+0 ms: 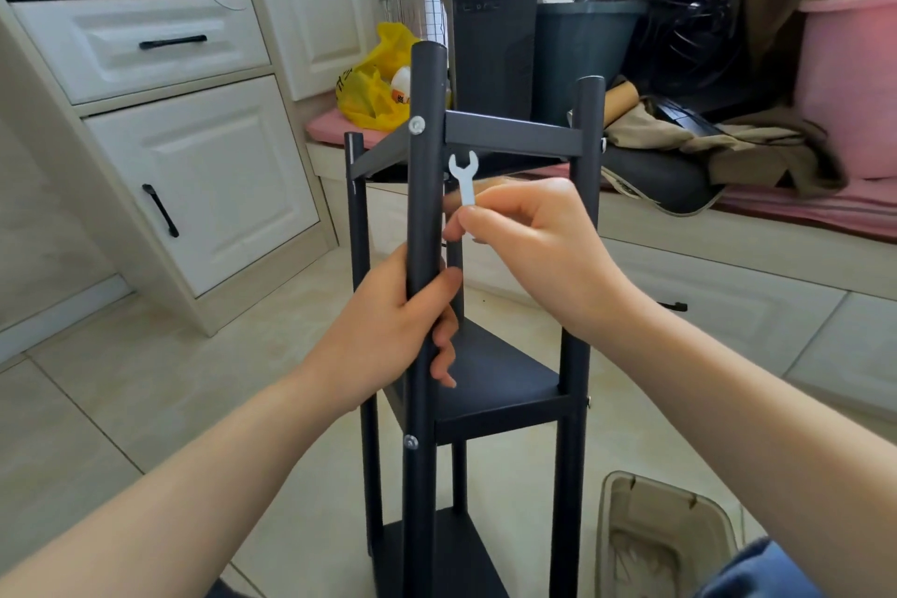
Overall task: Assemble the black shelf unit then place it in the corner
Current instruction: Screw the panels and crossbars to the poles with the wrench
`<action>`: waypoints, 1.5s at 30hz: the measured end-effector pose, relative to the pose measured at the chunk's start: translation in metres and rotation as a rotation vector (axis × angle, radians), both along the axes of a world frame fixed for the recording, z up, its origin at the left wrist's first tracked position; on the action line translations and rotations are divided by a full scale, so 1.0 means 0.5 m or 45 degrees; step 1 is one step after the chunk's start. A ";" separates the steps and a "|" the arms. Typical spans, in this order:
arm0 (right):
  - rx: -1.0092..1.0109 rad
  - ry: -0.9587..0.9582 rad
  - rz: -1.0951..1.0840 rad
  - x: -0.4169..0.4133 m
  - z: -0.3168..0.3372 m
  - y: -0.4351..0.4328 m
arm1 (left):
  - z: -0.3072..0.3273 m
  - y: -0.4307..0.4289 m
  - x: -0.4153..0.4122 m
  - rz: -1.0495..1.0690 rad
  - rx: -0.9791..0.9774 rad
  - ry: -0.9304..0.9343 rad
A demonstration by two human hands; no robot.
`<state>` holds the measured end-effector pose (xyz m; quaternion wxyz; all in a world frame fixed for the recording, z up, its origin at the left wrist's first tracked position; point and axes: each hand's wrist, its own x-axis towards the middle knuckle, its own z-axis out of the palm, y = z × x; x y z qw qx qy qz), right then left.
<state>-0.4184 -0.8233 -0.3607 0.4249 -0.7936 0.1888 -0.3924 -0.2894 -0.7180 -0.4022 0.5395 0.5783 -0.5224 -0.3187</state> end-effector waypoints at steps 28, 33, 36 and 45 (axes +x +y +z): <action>0.059 -0.116 -0.259 0.071 0.002 0.004 | 0.017 0.010 0.015 0.004 0.182 0.025; -0.018 -0.127 -0.285 0.073 0.002 0.004 | 0.018 0.013 0.023 -0.012 0.203 0.037; -0.073 -0.108 -0.287 0.072 0.004 0.009 | 0.018 0.014 0.026 -0.017 0.210 0.033; -0.173 -0.137 -0.296 0.099 -0.015 0.002 | 0.016 0.019 0.030 -0.034 0.233 0.004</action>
